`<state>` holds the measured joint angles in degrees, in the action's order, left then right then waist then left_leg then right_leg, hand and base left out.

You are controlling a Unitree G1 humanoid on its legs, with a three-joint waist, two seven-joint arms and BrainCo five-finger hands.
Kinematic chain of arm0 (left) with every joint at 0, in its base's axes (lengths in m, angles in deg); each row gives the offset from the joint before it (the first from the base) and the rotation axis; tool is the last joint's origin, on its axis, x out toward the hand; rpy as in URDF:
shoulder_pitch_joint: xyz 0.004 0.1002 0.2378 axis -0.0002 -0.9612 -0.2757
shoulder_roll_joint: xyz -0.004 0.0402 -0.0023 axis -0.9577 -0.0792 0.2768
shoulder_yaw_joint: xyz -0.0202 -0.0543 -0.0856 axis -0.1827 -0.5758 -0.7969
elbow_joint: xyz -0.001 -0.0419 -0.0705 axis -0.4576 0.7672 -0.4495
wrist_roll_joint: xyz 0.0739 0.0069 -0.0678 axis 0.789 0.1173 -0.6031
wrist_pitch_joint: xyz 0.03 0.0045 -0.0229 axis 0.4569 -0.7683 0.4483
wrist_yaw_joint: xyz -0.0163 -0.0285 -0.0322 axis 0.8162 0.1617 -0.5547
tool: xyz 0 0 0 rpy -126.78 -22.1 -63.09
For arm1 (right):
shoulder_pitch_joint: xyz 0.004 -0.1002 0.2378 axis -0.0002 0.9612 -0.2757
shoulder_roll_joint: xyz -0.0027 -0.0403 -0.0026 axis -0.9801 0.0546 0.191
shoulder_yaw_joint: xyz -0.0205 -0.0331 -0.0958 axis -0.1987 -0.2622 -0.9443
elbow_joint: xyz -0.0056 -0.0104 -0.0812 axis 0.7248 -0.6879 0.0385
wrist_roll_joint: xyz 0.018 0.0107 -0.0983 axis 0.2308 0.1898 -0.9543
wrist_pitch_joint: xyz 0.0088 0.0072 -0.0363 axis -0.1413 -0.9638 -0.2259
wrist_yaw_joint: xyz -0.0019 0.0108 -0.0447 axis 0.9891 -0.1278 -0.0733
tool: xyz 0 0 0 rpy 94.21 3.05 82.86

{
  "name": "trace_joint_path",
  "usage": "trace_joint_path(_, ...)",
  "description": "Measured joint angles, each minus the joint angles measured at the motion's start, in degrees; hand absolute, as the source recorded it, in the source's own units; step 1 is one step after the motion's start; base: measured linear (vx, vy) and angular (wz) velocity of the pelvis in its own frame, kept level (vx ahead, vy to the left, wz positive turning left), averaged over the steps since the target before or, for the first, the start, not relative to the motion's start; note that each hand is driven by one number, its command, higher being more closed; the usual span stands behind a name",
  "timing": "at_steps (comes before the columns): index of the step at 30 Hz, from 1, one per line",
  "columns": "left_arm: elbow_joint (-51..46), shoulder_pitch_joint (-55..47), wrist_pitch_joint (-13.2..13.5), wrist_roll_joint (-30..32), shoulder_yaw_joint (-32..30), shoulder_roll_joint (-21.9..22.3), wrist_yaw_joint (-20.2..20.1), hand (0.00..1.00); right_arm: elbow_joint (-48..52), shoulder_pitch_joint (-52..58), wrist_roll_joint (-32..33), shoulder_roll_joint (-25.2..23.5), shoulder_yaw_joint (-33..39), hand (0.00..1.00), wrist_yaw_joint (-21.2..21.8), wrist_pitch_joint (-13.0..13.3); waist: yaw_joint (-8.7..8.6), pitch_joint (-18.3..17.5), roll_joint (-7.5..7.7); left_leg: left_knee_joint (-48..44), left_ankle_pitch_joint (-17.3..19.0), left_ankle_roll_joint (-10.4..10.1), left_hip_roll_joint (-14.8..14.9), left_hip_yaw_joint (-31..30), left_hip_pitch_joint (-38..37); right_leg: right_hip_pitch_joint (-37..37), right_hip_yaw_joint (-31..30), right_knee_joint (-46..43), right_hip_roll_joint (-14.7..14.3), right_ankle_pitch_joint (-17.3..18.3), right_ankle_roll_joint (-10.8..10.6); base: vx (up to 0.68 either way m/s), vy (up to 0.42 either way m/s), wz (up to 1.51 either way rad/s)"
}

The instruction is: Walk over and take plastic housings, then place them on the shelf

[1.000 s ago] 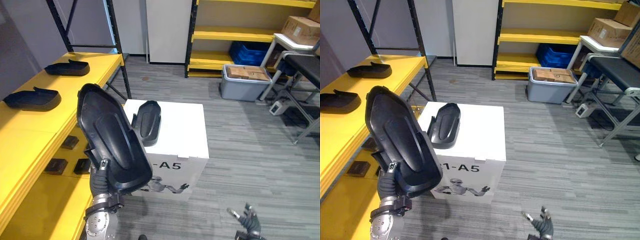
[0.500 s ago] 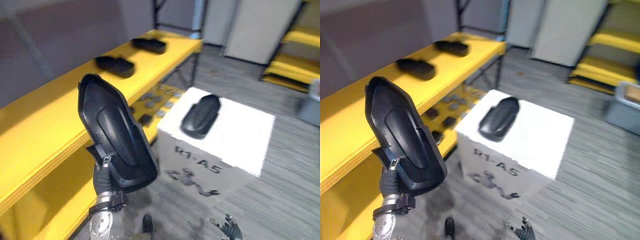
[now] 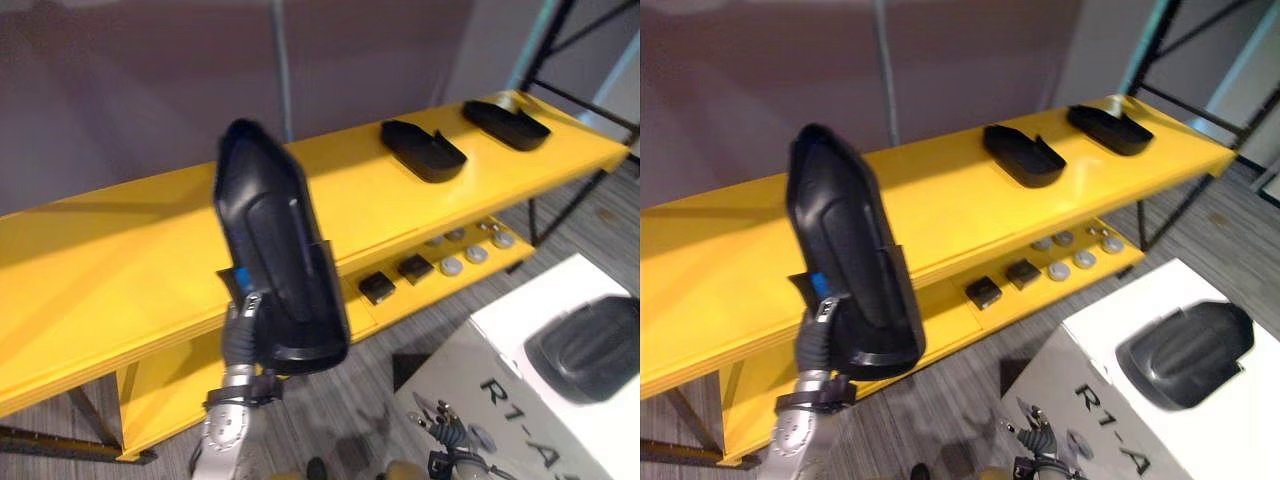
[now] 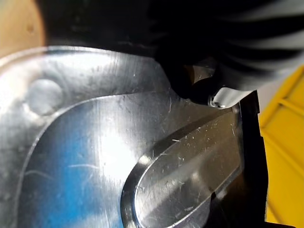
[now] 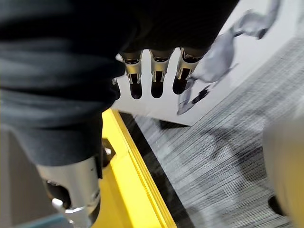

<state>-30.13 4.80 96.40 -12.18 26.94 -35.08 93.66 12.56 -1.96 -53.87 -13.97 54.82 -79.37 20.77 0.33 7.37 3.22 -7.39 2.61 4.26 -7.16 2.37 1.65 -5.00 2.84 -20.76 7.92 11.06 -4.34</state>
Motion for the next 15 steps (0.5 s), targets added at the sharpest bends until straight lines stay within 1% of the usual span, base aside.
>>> trace_joint_path(1,0.5,-0.4,-0.1,-0.1,0.3,1.4,0.4,1.0,0.8,0.8,0.0,0.0,-0.6,0.0,0.0,0.0,0.71,-1.1,-0.86,-1.5,1.3,-1.2,1.2,-0.7,0.4,2.2,1.5,2.8,-1.0,-1.0,0.6,0.13,-0.193,0.31)
trace_joint_path(2,0.4,-0.3,0.0,-0.1,0.2,1.9,0.5,1.0,1.5,1.1,0.0,-0.2,-1.2,0.0,0.0,0.0,1.07,-1.4,-0.81,-2.1,2.2,-1.3,2.0,-0.5,0.6,3.1,2.0,4.1,-1.6,-1.4,1.1,0.17,-0.215,0.24)
trace_joint_path(3,0.4,0.1,0.1,-0.1,0.2,2.2,0.5,1.0,2.3,1.2,-0.1,-0.5,-2.4,0.0,0.1,0.1,1.19,-2.1,-0.99,-3.1,3.1,-2.1,3.8,1.9,0.6,4.6,2.9,6.0,-2.4,-1.8,1.6,0.14,-0.176,0.18)
trace_joint_path(4,0.5,0.3,0.1,0.0,0.6,2.2,0.5,1.0,2.4,1.0,-0.1,-0.5,-2.8,0.0,0.1,0.1,1.21,-2.3,-0.88,-3.4,3.1,-2.6,4.8,3.0,0.3,5.7,3.3,7.1,-3.0,-1.9,1.8,0.15,-0.199,0.15)
trace_joint_path(9,0.9,0.3,-0.1,1.3,2.8,2.1,0.5,1.0,2.4,1.2,-0.2,-0.5,-2.7,0.0,0.0,0.1,0.82,-3.7,-0.63,-2.2,2.8,-3.3,5.3,2.2,-1.3,8.6,4.1,10.6,-4.0,-2.5,2.3,0.1,-0.075,0.1)
trace_joint_path(11,1.1,0.4,-0.1,2.4,3.5,2.1,0.6,1.0,2.3,1.6,-0.2,-0.5,-2.7,0.0,0.0,0.1,0.67,-4.4,-0.64,-1.0,2.4,-3.9,5.4,2.0,-2.1,9.3,4.0,11.5,-4.3,-3.3,2.6,0.05,-0.002,0.06)
trace_joint_path(15,2.5,1.8,-0.3,4.4,3.8,1.9,1.9,1.0,1.9,2.4,-0.2,-0.4,-2.7,0.0,0.0,0.1,0.54,-4.5,-0.51,0.2,1.5,-4.5,5.8,1.2,-3.0,10.0,4.0,12.5,-4.8,-5.0,3.1,-0.02,0.019,0.07)
